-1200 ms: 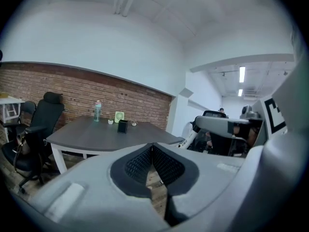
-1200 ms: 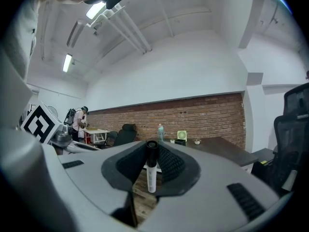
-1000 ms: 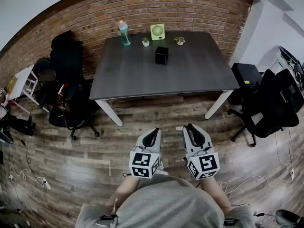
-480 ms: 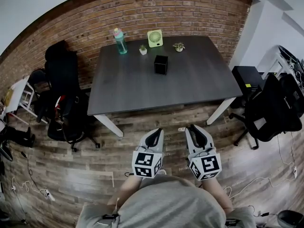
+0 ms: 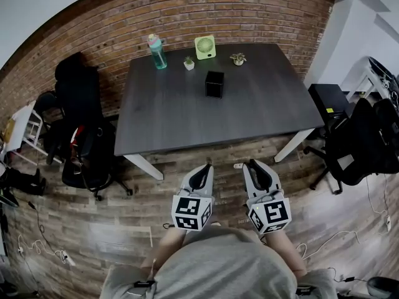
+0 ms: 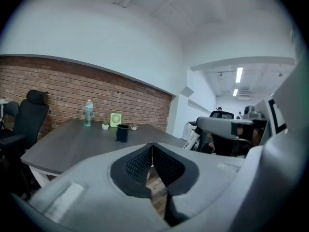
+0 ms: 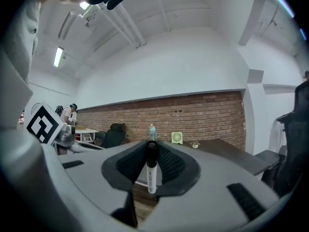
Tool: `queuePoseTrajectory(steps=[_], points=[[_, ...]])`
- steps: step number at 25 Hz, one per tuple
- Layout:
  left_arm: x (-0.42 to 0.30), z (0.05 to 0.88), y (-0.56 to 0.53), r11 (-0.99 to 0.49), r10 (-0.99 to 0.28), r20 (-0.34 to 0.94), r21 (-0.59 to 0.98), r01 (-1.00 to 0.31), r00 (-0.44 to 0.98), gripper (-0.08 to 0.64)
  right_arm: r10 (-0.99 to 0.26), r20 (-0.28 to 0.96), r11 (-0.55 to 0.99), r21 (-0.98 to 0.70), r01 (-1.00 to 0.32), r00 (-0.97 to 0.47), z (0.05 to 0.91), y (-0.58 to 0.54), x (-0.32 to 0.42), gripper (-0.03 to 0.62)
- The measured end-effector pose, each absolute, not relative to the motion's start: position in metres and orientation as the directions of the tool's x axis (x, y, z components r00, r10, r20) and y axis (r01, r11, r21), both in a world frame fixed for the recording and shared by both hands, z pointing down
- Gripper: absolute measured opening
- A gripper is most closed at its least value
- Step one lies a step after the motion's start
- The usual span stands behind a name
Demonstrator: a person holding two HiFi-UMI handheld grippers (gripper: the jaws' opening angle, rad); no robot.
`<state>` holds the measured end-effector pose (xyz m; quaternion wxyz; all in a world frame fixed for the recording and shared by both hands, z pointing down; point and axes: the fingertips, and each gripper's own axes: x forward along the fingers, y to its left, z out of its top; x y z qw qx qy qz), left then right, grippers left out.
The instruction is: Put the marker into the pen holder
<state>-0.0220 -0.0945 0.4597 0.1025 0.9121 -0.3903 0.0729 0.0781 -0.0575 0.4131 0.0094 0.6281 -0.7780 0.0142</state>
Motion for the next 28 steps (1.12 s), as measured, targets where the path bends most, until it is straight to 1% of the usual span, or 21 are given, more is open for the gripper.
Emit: queuePoseTrajectory(steps=[16,24,28], points=[[-0.066,0.469,-0.127,-0.571,-0.77,0.246,0.143,-0.808,0.588,0.017,-0.96,0.052,0.274,-0.019,-0.962,-0.274,0.418,-0.104,0.06,0.073],[-0.07,0.474,-0.162,-0.525,-0.8,0.254,0.142,-0.839,0.544,0.017,-0.941,0.056,0.332,-0.023,-0.943,-0.333,0.423,-0.145,0.057,0.072],[-0.065,0.474,-0.188,-0.52,-0.804,0.255,0.135,-0.843,0.537,0.017,-0.939,0.051,0.338,-0.028,-0.941,-0.339,0.423,-0.175,0.064,0.073]])
